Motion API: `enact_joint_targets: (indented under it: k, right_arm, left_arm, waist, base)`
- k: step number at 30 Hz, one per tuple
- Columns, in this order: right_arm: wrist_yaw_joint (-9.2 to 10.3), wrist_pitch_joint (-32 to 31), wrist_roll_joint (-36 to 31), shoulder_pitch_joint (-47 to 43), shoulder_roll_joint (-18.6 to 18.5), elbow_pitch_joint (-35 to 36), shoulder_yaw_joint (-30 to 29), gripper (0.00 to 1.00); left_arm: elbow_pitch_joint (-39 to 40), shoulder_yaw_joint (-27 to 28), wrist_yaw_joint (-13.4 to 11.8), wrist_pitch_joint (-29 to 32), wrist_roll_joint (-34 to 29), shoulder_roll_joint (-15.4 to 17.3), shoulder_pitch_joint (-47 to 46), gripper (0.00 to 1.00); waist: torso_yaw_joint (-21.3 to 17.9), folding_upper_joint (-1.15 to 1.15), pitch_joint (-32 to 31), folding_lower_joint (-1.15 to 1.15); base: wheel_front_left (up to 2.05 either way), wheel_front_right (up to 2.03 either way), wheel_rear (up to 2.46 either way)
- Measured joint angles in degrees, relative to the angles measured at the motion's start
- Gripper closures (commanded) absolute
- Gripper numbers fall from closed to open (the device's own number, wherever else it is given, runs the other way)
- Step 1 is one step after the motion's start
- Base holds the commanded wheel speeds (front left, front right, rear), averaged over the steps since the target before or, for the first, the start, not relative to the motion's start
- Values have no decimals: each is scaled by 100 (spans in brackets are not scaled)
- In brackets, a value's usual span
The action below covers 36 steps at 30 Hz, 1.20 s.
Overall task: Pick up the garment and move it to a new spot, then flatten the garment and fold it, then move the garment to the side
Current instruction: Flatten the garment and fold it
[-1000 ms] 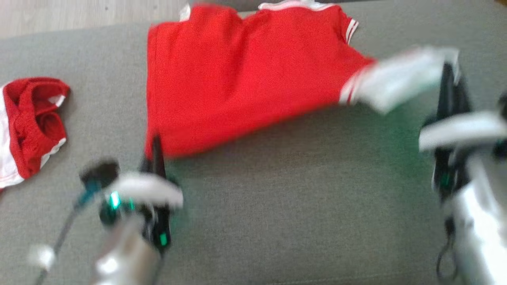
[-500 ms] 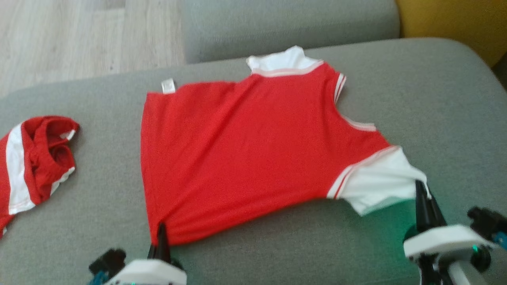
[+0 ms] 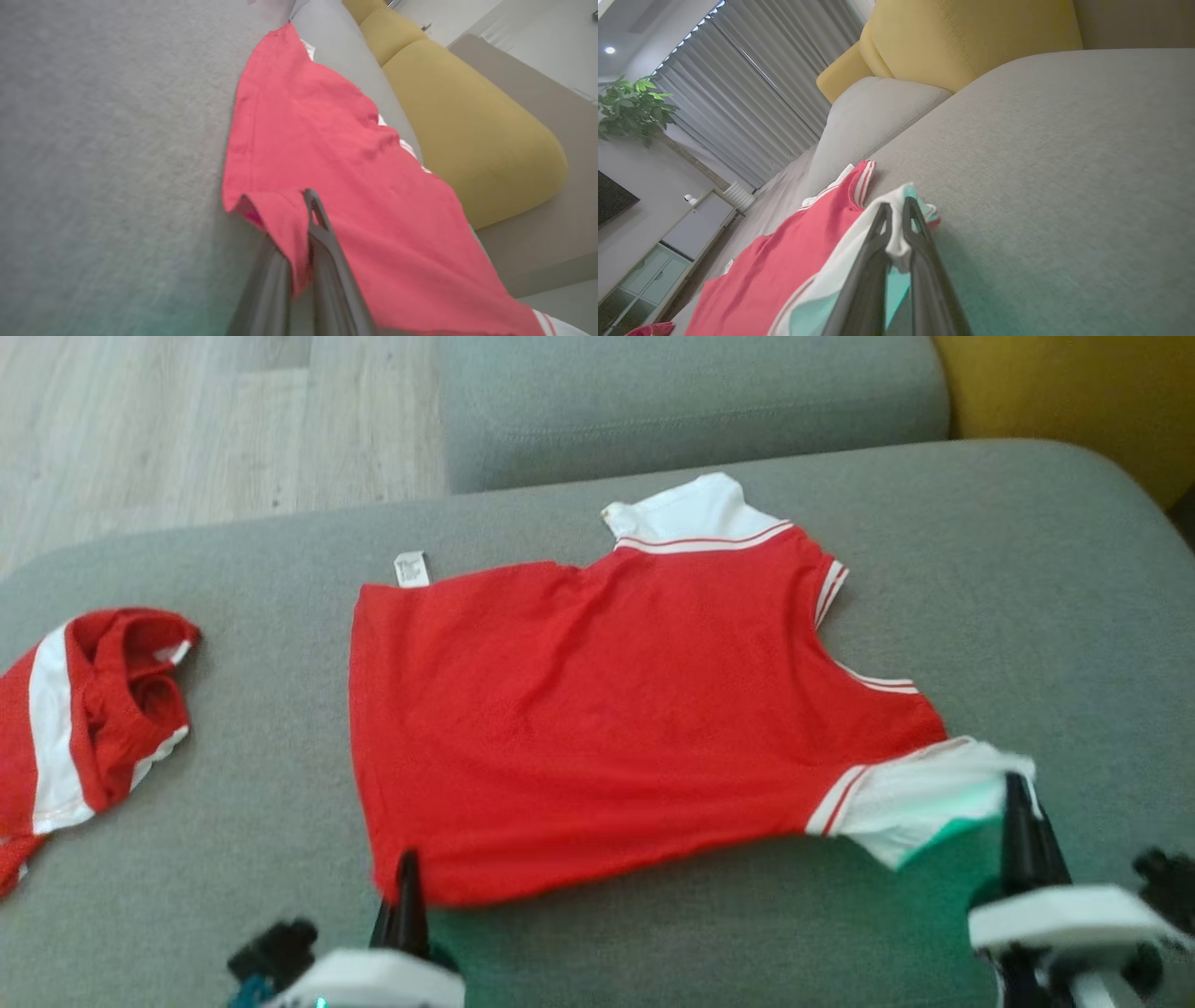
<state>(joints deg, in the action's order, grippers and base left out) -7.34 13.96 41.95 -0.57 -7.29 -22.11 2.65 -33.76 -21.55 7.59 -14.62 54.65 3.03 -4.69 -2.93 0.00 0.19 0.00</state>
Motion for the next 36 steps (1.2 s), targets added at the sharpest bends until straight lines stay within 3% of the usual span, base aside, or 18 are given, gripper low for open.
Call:
enact_joint_targets:
  k: [10, 23, 24, 25, 26, 28, 30, 36]
  right_arm:
    - [0, -341, 27, 1449, 130, -144, 149, 100]
    - [0, -203, -183, 3052, 113, -1527, 103, 100]
    - [0, -181, -201, 3118, 113, -1627, 102, 100]
    - [0, -145, -260, 3187, 110, -1741, 101, 53]
    - [0, -113, -346, 3242, 102, -1823, 110, 0]
    - [0, -65, -578, 3322, 49, -1922, 175, 0]
    - [0, 19, -970, 3333, -64, -1929, 283, 0]
    - [0, 41, -2942, 3009, -255, -805, 8, 0]
  left_arm:
    - [313, -204, -1, 127, 817, 7, -1078, 100]
    - [-790, -156, -1, 56, 1248, -60, -2330, 100]
    - [-851, -170, -1, 40, 1252, -64, -2400, 60]
    - [-900, -172, -1, 38, 1251, -66, -2474, 0]
    - [-954, -168, -1, 31, 1239, -69, -2549, 0]
    - [-1032, -56, -1, 22, 983, -74, -2677, 0]
    - [-958, 168, -69, 23, 246, -60, -2690, 0]
    - [249, 959, -840, 15, -2617, 12, -1912, 0]
  waist:
    - [194, 0, 514, 1]
    - [457, 0, 1176, 1]
    - [461, 0, 1204, 1]
    - [464, 0, 1234, 1]
    - [468, 0, 1260, 1]
    - [483, 0, 1284, 1]
    - [496, 0, 1281, 1]
    - [473, 0, 1152, 0]
  base:
    - [0, 0, 0]
    - [0, 0, 0]
    - [0, 0, 0]
    - [0, 0, 0]
    - [0, 0, 0]
    - [0, 0, 0]
    - [0, 0, 0]
    - [0, 0, 0]
